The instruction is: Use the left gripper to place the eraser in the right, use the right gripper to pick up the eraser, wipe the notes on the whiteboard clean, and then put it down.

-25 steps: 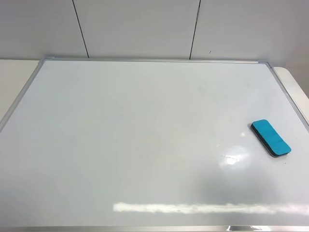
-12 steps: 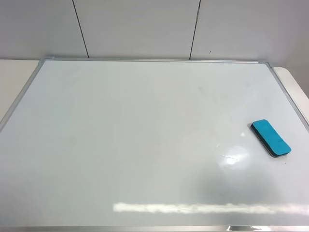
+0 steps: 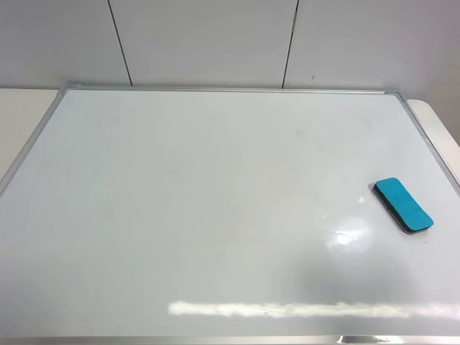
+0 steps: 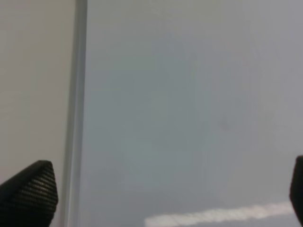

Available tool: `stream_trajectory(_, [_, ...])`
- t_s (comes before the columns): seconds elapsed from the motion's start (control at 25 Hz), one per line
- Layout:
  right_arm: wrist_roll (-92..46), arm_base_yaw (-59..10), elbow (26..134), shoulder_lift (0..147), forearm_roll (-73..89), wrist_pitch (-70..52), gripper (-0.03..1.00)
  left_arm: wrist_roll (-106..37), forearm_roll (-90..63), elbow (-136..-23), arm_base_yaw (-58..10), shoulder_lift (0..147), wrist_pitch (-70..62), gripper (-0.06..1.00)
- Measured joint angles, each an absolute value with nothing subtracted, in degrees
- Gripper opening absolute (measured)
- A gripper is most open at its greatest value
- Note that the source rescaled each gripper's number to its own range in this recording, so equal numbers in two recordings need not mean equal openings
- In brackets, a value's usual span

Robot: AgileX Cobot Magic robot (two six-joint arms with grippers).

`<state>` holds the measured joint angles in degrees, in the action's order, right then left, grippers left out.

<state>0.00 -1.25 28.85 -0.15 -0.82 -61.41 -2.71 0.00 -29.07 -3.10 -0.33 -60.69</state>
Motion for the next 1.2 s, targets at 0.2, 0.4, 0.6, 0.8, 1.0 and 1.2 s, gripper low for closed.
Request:
stream_trajectory(0.2, [0.0, -1.3, 28.8, -0.1, -0.8, -61.4, 1.00, -2.7, 0.0, -29.1, -3.1, -0.3, -60.7, 1.00])
stream_trajectory(0.4, [0.0, -1.3, 28.8, -0.1, -0.8, -61.4, 1.00, -2.7, 0.0, -29.1, -3.1, -0.3, -60.7, 1.00])
stream_trajectory(0.6, [0.0, -1.3, 28.8, -0.1, -0.8, -61.4, 1.00, -2.7, 0.0, -29.1, -3.1, -0.3, -60.7, 1.00])
stream_trajectory(0.8, [0.0, -1.3, 28.8, -0.1, -0.8, -61.4, 1.00, -2.7, 0.0, -29.1, -3.1, -0.3, -60.7, 1.00])
stream_trajectory(1.0, [0.0, -1.3, 28.8, -0.1, -0.8, -61.4, 1.00, -2.7, 0.0, -29.1, -3.1, -0.3, -60.7, 1.00])
stream_trajectory(1.2, [0.0, -1.3, 28.8, -0.1, -0.8, -61.4, 1.00, -2.7, 0.0, -29.1, -3.1, -0.3, -60.7, 1.00])
